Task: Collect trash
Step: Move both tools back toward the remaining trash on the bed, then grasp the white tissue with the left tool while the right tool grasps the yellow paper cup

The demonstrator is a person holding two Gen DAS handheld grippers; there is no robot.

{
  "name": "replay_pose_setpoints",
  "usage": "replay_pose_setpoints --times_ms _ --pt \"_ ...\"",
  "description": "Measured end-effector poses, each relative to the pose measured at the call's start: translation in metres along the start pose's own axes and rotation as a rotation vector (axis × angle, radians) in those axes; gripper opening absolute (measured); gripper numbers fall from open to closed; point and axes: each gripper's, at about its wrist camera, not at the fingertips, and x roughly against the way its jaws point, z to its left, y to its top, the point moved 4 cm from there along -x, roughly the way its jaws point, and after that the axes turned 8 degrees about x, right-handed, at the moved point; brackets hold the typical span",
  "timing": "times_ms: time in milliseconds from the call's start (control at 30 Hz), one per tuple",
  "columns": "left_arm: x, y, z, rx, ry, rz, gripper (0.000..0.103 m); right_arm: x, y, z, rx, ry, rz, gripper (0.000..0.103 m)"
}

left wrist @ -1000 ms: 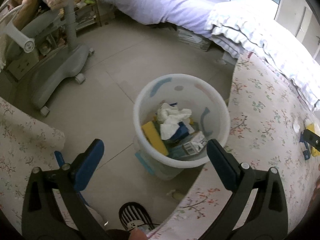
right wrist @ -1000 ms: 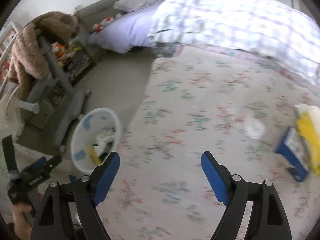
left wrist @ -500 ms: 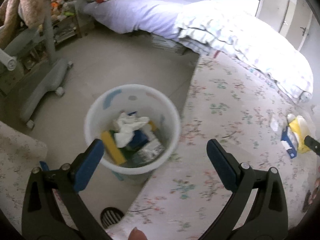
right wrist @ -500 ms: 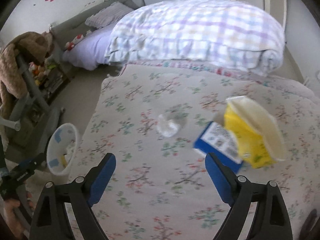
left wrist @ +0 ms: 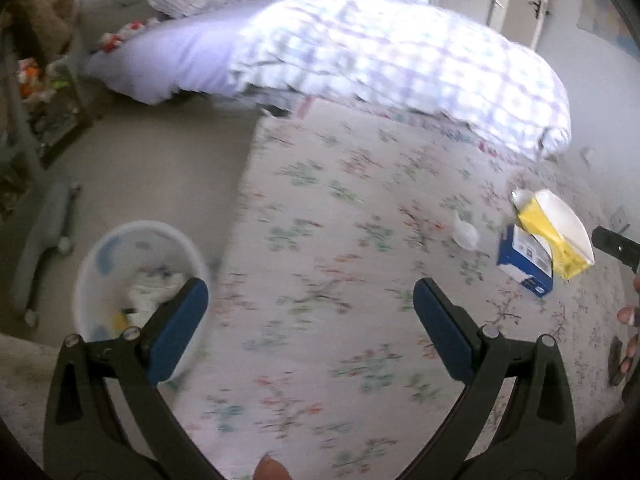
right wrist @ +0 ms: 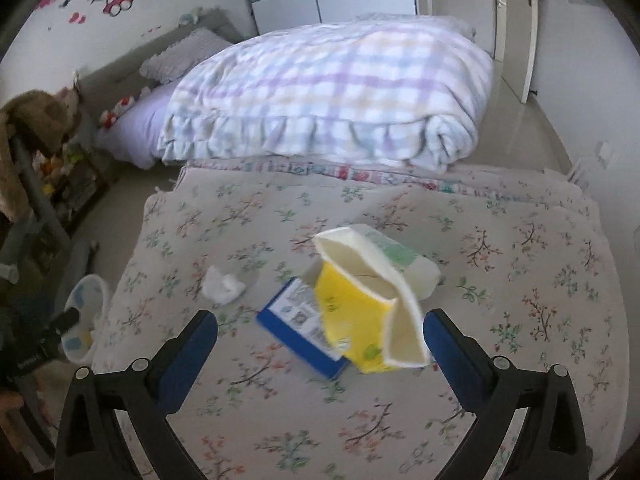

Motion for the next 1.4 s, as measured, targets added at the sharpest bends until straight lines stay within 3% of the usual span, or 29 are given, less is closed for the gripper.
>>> replay_pose_setpoints --times_ms 200,433,633,800,833,900,967,1067,1267,1400 --pt "-0.021 0.003 -0.041 -0.043 -0.036 0.035 0.102 -0.017 0.001 -0.028 -0.048 0.016 0.071 0.103" --pt "-0.048 0.006 -0.074 -0.010 -0.099 0.080 0.102 -0.041 -0.005 -0.038 -0.081 0.018 0.161 0.103" --pt "-0.067 0.011 -0.099 0.032 -0.158 0.079 0.101 -0.050 -0.011 -0.041 -0.145 0.062 0.183 0.099" --pt "-0.079 0.011 -0.119 0.026 -0.200 0.077 0.089 -0.053 -0.013 -0.044 -0.166 0.059 0.195 0.090" --pt "-0.080 0.010 -0.122 0.024 -0.206 0.077 0.083 -0.054 -0.014 -0.045 -0.171 0.062 0.198 0.079" --pt "-0.084 0.010 -0.127 0.022 -0.221 0.082 0.073 -0.057 -0.017 -0.047 -0.184 0.078 0.213 0.070" --pt "-0.088 0.009 -0.129 0.025 -0.231 0.090 0.058 -0.060 -0.020 -0.049 -0.205 0.100 0.228 0.052" --pt "-0.095 0.007 -0.128 0.038 -0.242 0.114 0.042 -0.061 -0.021 -0.052 -0.228 0.118 0.237 0.037" --pt "-0.100 0.003 -0.129 0.022 -0.258 0.129 0.014 -0.053 -0.018 -0.052 -0.240 0.111 0.210 0.029" --pt "-0.092 0.004 -0.129 -0.002 -0.259 0.114 0.009 -0.043 -0.012 -0.047 -0.238 0.109 0.172 0.029"
